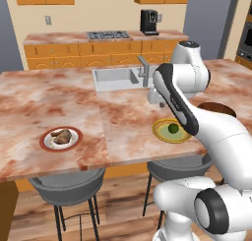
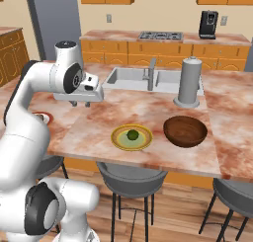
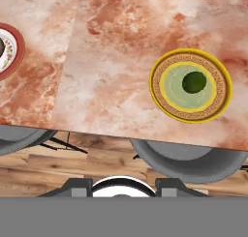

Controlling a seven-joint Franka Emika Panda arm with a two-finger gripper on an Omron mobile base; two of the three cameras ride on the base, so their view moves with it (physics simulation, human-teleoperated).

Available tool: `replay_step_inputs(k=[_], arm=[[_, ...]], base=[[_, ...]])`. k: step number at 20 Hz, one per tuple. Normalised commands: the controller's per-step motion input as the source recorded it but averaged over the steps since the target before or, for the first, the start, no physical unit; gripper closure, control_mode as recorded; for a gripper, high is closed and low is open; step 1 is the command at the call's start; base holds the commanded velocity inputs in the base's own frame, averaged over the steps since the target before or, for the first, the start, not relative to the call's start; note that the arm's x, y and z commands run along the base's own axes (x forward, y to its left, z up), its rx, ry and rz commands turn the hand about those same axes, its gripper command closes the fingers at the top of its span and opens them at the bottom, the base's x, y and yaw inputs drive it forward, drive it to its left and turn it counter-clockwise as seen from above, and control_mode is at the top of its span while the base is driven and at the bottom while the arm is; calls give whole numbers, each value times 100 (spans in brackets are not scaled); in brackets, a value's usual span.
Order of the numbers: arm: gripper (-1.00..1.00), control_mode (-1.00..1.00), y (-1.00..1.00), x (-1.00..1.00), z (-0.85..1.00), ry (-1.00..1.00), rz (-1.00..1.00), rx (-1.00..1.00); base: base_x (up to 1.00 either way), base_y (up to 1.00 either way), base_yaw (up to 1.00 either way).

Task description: Pick the chicken drumstick and lime from their plates and place them in the bowl. Then put the bowl in the fridge.

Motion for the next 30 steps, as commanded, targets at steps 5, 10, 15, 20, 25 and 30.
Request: replay_step_inputs(k=[5, 10, 15, 20, 25, 30], arm=[[-100, -100, -17, -3, -6, -3, -3, 0], [-100, -100, -44, -7, -15, -9, -8, 0], [-100, -100, -46, -1, -27, -8, -35, 0], [-100, -100, -33, 7, -30, -4, -58, 1], [-100, -100, -34, 28, -26, 5, -39, 7], [-100, -100, -31, 34, -22, 10, -16, 18]], base=[[0, 0, 0], [0, 0, 0], [0, 0, 0], [0, 0, 0], [0, 0, 0], [0, 0, 0]])
